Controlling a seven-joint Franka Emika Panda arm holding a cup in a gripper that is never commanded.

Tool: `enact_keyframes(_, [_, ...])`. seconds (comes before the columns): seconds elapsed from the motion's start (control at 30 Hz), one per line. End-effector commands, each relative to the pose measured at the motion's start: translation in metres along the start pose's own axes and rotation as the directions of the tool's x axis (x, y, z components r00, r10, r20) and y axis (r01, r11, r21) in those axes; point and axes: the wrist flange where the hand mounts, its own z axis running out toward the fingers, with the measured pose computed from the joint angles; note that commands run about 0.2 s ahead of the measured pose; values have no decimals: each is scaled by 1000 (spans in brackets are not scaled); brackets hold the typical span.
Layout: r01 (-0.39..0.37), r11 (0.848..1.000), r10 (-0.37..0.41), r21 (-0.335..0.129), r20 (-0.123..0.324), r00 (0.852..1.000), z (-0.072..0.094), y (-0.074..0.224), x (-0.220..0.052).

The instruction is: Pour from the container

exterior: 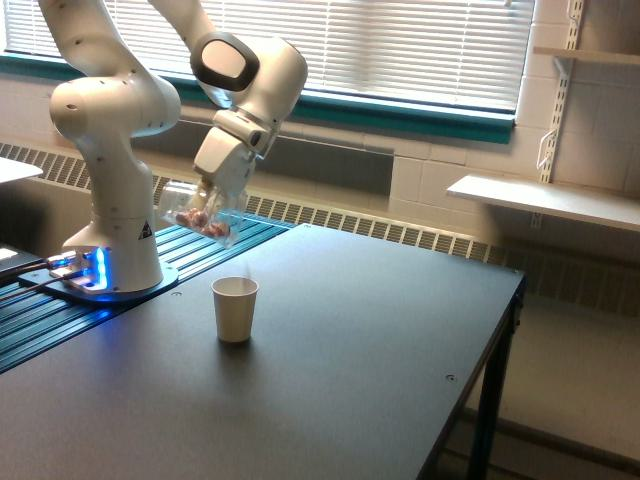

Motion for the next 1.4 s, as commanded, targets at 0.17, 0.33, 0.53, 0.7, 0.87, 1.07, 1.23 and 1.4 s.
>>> enact_keyframes(0.17, [13, 999, -9, -46, 83, 997, 25, 4, -3])
enact_keyframes(0.33, [26, 998, -21, -49, 99, 995, 31, 0, -4])
enact_keyframes(0.53, [44, 997, -38, -68, 79, 996, 30, -6, -6])
enact_keyframes(0.7, [47, 997, -42, -65, 85, 995, 31, -8, -8])
enact_keyframes(0.87, [55, 996, -50, -65, 78, 996, 31, -12, -10])
enact_keyframes(1.07, [-2, 1000, 2, -9, 35, 999, 25, -12, -5])
enact_keyframes(1.23, [-33, 999, 33, 17, -8, 999, 18, -8, -4])
enact_keyframes(1.4, [-37, 997, 37, 72, 8, 999, 17, -3, -2])
